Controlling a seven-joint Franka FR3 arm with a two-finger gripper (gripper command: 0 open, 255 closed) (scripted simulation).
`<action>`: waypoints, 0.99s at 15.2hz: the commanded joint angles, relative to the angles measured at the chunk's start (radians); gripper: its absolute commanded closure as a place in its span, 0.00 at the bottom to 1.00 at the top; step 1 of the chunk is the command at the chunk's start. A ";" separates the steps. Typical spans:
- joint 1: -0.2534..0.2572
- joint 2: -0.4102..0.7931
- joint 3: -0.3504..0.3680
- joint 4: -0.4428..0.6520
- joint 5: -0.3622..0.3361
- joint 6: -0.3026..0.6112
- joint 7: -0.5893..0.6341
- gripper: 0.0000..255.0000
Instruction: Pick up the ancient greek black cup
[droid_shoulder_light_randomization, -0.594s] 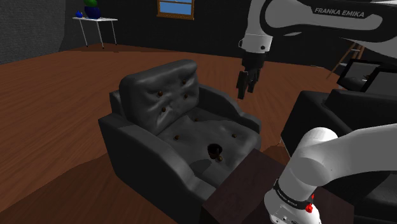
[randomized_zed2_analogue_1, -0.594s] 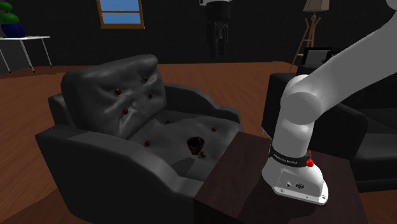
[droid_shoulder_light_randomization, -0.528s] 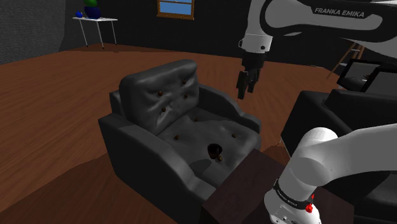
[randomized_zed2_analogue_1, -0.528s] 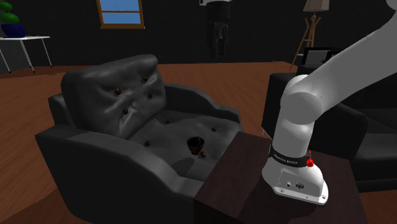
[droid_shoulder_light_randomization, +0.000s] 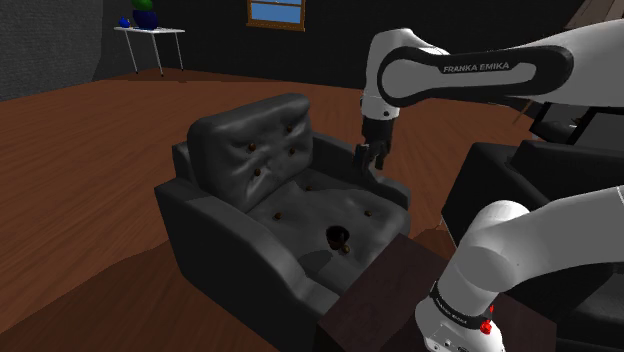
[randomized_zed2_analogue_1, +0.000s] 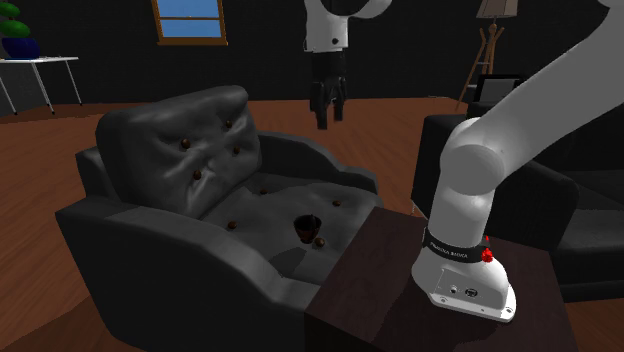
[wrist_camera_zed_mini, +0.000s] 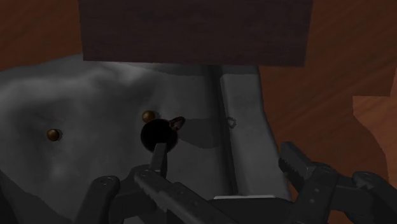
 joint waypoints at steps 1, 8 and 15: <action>-0.009 0.045 0.005 -0.033 -0.006 0.073 0.015 0.00; -0.040 0.231 0.026 -0.124 -0.031 0.326 0.081 0.00; -0.082 0.490 0.041 -0.144 -0.084 0.579 0.167 0.00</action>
